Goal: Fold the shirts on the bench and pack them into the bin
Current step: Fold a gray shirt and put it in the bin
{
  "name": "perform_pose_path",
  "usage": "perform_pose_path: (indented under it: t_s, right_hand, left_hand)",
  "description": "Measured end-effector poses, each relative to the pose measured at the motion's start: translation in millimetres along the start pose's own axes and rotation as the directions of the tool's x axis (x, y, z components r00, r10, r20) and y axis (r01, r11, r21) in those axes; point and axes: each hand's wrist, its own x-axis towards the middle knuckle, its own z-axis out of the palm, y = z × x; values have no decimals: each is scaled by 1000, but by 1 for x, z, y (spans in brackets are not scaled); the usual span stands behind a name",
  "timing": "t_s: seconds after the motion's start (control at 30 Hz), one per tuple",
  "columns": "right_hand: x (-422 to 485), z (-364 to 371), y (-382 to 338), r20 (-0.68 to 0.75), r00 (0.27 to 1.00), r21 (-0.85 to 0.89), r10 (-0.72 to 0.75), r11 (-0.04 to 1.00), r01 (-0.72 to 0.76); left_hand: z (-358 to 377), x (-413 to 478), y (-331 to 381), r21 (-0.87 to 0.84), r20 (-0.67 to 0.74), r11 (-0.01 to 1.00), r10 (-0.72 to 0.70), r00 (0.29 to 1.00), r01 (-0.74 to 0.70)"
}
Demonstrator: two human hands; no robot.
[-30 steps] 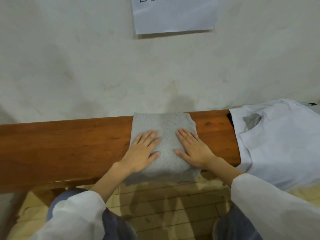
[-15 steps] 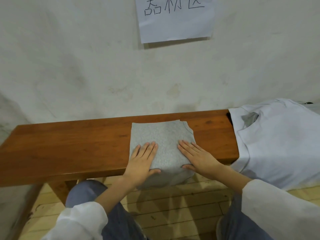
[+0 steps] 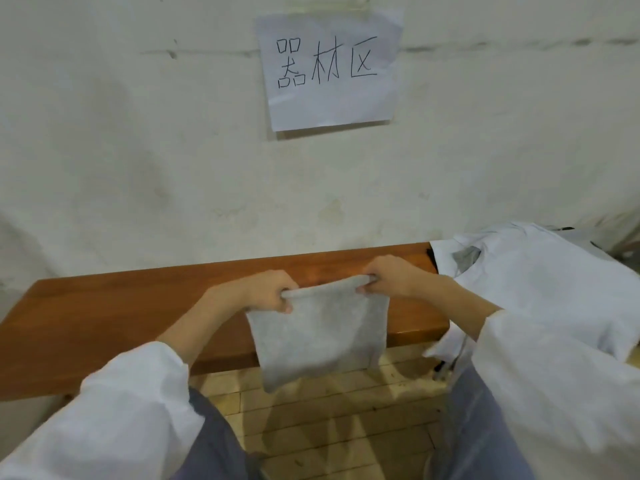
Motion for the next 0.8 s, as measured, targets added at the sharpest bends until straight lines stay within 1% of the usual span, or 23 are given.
perform_pose_path:
  t_s: [0.07,0.13,0.17,0.27,0.33,0.4,0.47,0.53,0.6,0.63,0.7,0.73,0.8]
  right_hand:
    - [9,-31,0,-81,997,-43,6,999,-9]
    - [19,-62,0,-224,975,-108,-5,994,-19]
    - [21,-76,0,-306,952,-109,-19,994,-15]
    - [24,-106,-5,-494,869,-30,-26,999,13]
    - [24,-105,-3,-553,833,8,-22,999,32]
    - [23,-80,5,-551,834,-11,-16,1000,12]
    - [20,-35,15,-488,873,8,23,1000,-22]
    - [10,17,23,-349,934,72,73,996,-51]
    - [-3,69,27,-200,976,7,91,996,-92]
    - [-9,92,30,-172,981,-47,88,994,-97]
    - [-21,123,34,-201,973,-50,113,991,-125]
    - [-25,134,36,-231,966,-44,120,990,-133]
    - [-31,139,36,-235,966,-74,105,989,-125]
  left_hand:
    - [-37,3,12,94,-122,996,1,992,11]
    - [-74,7,23,176,-276,984,20,961,30]
    - [-91,7,28,219,-350,974,30,936,51]
    - [-123,4,42,305,-507,946,61,860,113]
    - [-124,4,45,346,-562,928,84,823,141]
    - [-102,9,37,352,-566,923,79,821,154]
    - [-54,17,26,346,-478,921,9,879,179]
    - [8,19,20,381,-347,903,-60,936,199]
    - [68,17,17,424,-235,876,-138,962,229]
    - [91,16,17,441,-212,859,-181,960,260]
    - [120,12,20,465,-229,828,-228,946,312]
    - [129,11,21,460,-239,827,-236,942,324]
    - [138,6,24,428,-237,846,-236,942,320]
